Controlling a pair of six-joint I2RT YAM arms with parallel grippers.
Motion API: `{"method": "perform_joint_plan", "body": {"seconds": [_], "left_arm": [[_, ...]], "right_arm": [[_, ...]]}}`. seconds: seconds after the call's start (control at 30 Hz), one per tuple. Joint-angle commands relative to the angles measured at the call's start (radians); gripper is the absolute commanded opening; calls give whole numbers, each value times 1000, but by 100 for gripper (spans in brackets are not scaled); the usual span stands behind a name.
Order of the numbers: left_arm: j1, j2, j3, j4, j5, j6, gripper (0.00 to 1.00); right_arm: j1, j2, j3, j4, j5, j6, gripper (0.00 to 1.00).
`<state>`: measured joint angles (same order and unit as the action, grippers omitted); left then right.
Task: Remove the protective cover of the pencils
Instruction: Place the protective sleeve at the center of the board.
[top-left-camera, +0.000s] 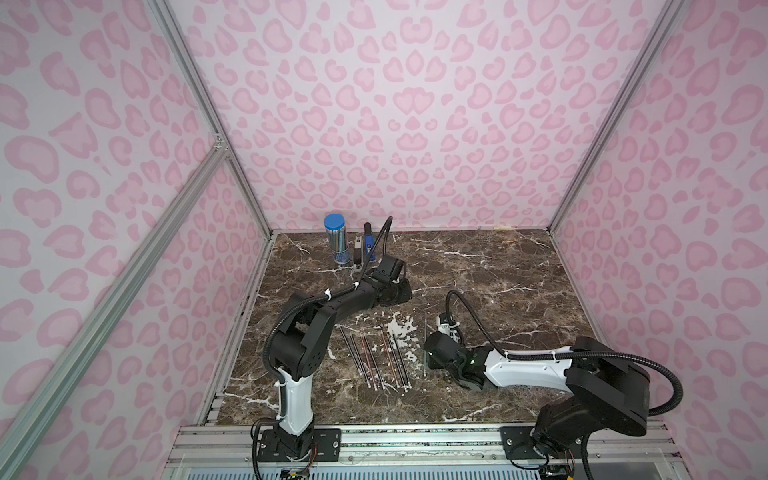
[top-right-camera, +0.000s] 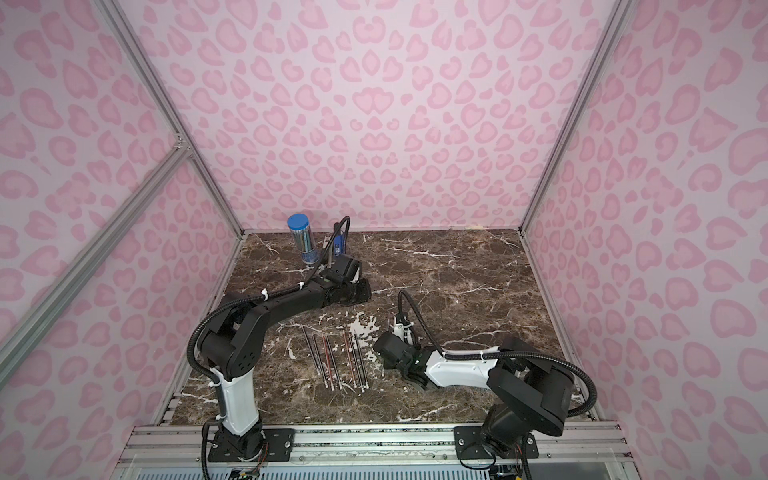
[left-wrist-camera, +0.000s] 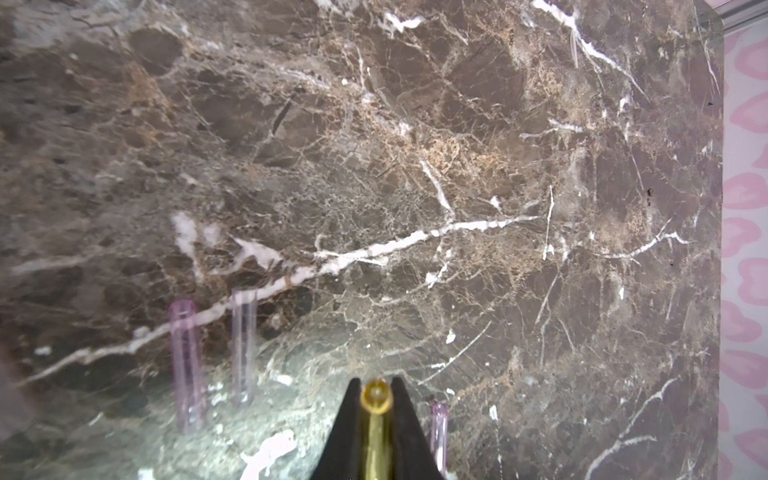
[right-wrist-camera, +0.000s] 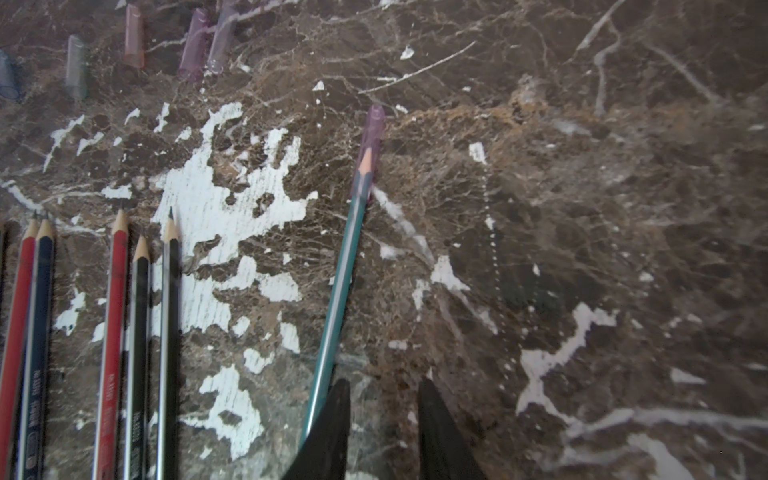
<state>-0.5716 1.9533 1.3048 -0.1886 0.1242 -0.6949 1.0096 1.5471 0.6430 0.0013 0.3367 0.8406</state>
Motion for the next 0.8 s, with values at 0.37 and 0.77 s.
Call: {"method": "perform_joint_plan", "body": {"seconds": [0.37, 0.77], "left_arm": [[-1, 82, 70, -78, -2, 37, 10], [-1, 81, 73, -111, -31, 42, 15]], "right_arm": [[-1, 37, 21, 39, -19, -18, 29], [-1, 39, 18, 44, -25, -19, 29]]}}
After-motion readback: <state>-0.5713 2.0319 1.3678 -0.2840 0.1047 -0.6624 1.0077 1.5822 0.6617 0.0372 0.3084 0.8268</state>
